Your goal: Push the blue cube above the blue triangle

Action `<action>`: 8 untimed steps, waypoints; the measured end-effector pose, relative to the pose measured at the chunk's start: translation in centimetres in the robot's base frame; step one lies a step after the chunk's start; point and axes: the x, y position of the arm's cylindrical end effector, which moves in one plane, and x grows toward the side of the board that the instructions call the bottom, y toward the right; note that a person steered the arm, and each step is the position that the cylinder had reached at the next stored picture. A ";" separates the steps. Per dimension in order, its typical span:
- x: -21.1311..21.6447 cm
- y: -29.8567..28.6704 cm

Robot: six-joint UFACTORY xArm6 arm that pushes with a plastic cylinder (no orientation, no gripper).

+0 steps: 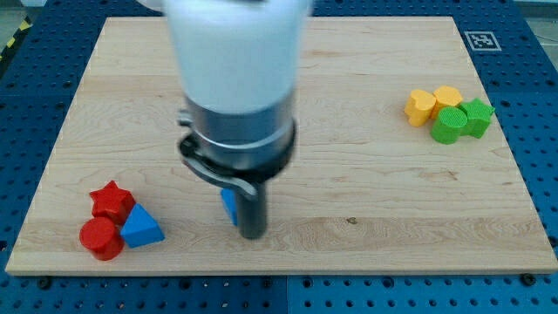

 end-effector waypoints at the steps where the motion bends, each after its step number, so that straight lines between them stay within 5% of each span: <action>1: -2.4 -0.2; 4: -6.0 4.6; 6: -3.6 -5.2; 8: -3.5 -7.9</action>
